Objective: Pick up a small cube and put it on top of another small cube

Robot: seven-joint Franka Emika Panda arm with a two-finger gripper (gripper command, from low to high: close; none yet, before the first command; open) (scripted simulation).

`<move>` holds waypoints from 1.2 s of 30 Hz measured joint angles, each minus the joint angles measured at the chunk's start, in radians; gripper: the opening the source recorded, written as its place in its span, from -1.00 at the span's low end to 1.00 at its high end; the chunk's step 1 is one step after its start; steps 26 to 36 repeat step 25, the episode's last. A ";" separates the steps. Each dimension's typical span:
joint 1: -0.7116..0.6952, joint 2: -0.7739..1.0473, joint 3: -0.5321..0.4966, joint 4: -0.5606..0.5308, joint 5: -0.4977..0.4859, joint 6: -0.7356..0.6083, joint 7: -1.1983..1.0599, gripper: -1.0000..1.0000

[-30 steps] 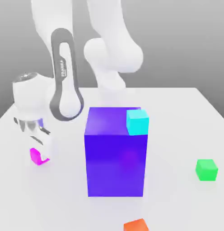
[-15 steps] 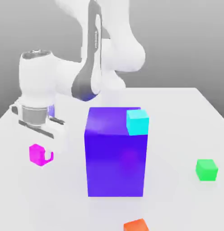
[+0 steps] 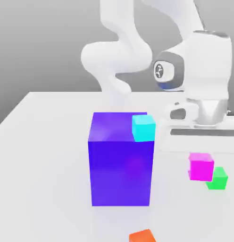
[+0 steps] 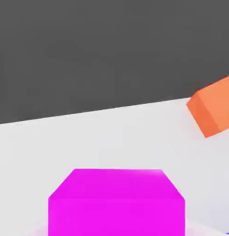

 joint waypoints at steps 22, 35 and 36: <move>0.313 0.223 -0.054 -0.048 -0.020 0.090 0.190 1.00; 0.313 0.223 -0.054 -0.048 -0.020 0.090 0.190 1.00; 0.313 0.223 -0.054 -0.048 -0.020 0.090 0.190 1.00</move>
